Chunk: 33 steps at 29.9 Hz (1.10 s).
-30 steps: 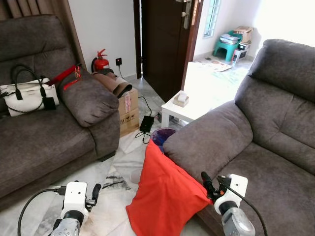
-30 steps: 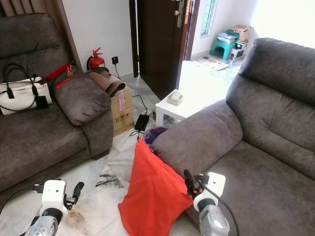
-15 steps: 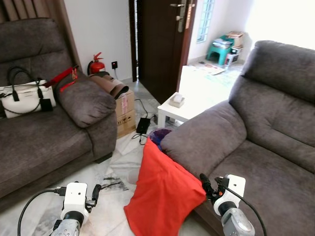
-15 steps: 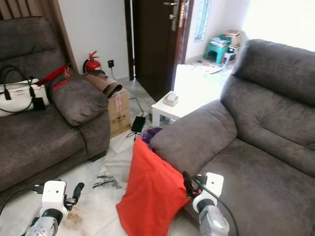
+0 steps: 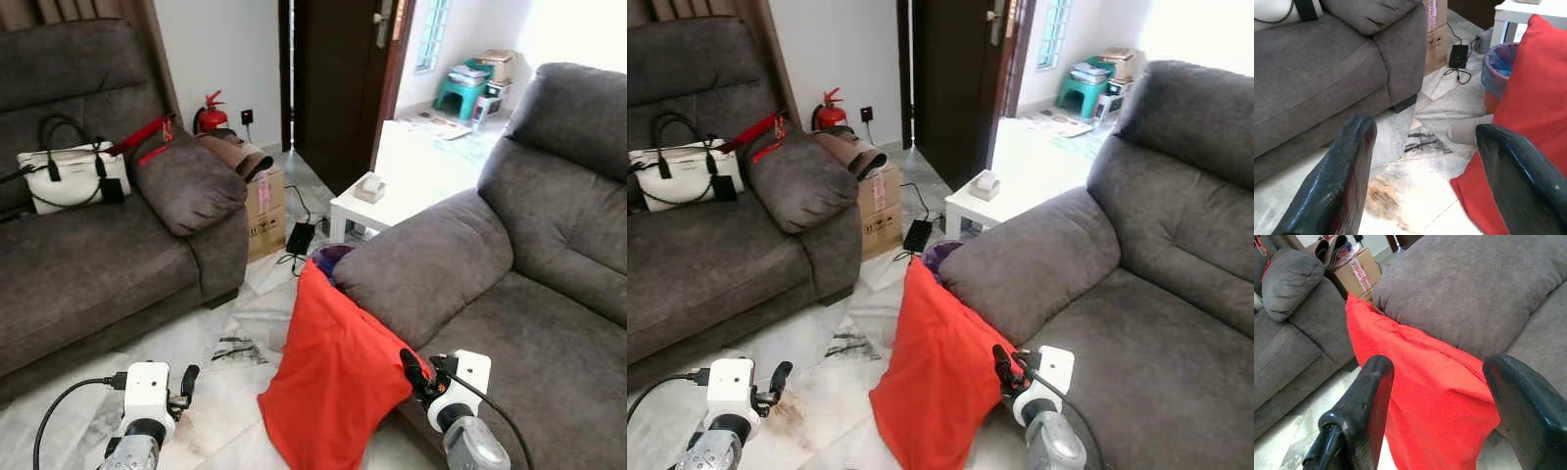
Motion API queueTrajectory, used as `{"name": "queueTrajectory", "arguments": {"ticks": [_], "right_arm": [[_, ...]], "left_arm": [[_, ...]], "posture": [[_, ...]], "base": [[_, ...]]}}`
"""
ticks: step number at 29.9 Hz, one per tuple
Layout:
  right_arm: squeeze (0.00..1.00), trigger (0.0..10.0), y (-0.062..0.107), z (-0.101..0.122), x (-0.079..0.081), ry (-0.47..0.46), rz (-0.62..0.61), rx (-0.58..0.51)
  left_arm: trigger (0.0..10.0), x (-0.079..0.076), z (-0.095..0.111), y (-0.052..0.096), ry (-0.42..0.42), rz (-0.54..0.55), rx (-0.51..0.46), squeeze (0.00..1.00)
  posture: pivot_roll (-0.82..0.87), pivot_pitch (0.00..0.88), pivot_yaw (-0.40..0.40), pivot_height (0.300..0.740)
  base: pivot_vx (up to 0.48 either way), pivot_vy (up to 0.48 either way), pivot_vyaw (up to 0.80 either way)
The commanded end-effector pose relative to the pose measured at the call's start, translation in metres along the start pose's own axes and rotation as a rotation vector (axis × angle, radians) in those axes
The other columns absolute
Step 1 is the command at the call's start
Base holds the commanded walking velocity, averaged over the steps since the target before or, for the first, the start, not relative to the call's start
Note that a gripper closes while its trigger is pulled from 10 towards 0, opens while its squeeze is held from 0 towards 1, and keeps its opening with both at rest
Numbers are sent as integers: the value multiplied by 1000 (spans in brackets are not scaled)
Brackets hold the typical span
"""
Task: Move the pillow to the sofa from floor
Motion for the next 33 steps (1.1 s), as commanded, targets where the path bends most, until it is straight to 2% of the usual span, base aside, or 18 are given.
{"name": "queueTrajectory", "arguments": {"ticks": [1, 4, 7, 22, 30, 33], "right_arm": [[0, 10000, -1, -2, 3, 1, 4, 16], [0, 10000, -1, -3, 3, 2, 4, 17], [0, 10000, 0, -1, 4, -14, 9, -9], [0, 10000, 1, -6, 5, -26, 8, 5], [0, 10000, 1, -7, 5, -2, 12, 9], [0, 10000, 1, -7, 5, -1, 8, 3]], "left_arm": [[10000, 2, 0, 1, 1, 1, 3, 0], [10000, 2, -1, 1, 2, 2, 5, 0], [10000, 3, -2, 2, 1, 4, 9, 0], [10000, 6, -6, 4, -11, 7, 34, 0], [10000, 7, -7, 4, -14, 9, 41, 0], [10000, 8, -7, 4, -14, 6, 43, 0]], "posture": [[81, 0, -8, 646], [82, 0, -8, 631], [83, 0, -5, 631], [87, 0, 1, 631], [90, 0, 2, 631], [88, 0, 5, 631]], "base": [[0, 0, 0], [0, 0, 0], [0, 0, 0], [0, 0, 0], [0, 0, 0], [270, 0, 500]]}}
Point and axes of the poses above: a point about 5 cm out from each wrist's last joint towards the gripper, its own y axis pointing back from the gripper into the wrist, its own z axis along the axis of the wrist's last joint, x = y × z, the point moved 3 cm from there along -y, pointing out of the wrist towards the gripper, and after that the axes turned 9 degrees about -y, right-handed, at the moved point
